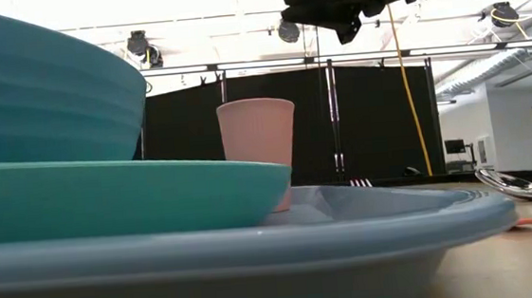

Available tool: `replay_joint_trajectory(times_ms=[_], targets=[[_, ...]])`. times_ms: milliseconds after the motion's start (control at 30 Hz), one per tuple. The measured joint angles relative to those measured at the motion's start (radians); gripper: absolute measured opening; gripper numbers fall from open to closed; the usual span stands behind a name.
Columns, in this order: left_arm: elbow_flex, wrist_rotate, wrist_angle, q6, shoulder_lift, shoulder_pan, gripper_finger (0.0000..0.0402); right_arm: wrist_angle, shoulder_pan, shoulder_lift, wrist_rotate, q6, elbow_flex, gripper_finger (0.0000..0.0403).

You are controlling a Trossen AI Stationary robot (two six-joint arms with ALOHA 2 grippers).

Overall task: Set up tray
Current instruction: Put the yellow table napkin on top of the blue tray to the left of the green plate

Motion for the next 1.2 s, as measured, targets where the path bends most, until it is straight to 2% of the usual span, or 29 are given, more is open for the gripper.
replay_joint_trajectory(times_ms=[200,367,467,600,700,833,967,1067,1200], targets=[[-0.046,0.056,-0.053,0.021,0.008,0.046,0.0352,0.031,-0.015,0.0,-0.002,0.001,-0.021,0.0134],[-0.046,0.057,-0.044,0.04,0.007,0.058,0.0351,0.032,-0.014,0.0,-0.003,0.001,-0.022,0.0134],[-0.046,0.056,0.02,0.062,0.006,0.061,0.0351,0.031,-0.014,0.0,-0.003,0.001,-0.022,0.0134],[-0.022,0.121,0.119,0.148,0.003,0.059,0.0351,0.031,-0.014,0.0,-0.003,0.001,-0.023,0.0134],[0.007,0.04,0.119,0.163,-0.011,0.053,0.0351,0.032,-0.014,0.0,-0.003,0.001,-0.023,0.0134],[0.027,0.008,0.12,0.193,-0.045,0.045,0.0351,0.032,-0.014,0.0,-0.003,0.001,-0.023,0.0134],[0.026,-0.033,0.023,0.117,-0.057,0.048,0.0351,0.031,-0.014,0.0,-0.003,0.001,-0.023,0.0134],[0.011,-0.116,-0.057,0.037,-0.058,0.048,0.0351,0.031,-0.014,0.0,-0.003,0.001,-0.023,0.0134],[-0.039,-0.096,-0.034,0.025,-0.055,0.079,0.0351,0.032,-0.014,0.0,-0.003,0.001,-0.023,0.0134]])
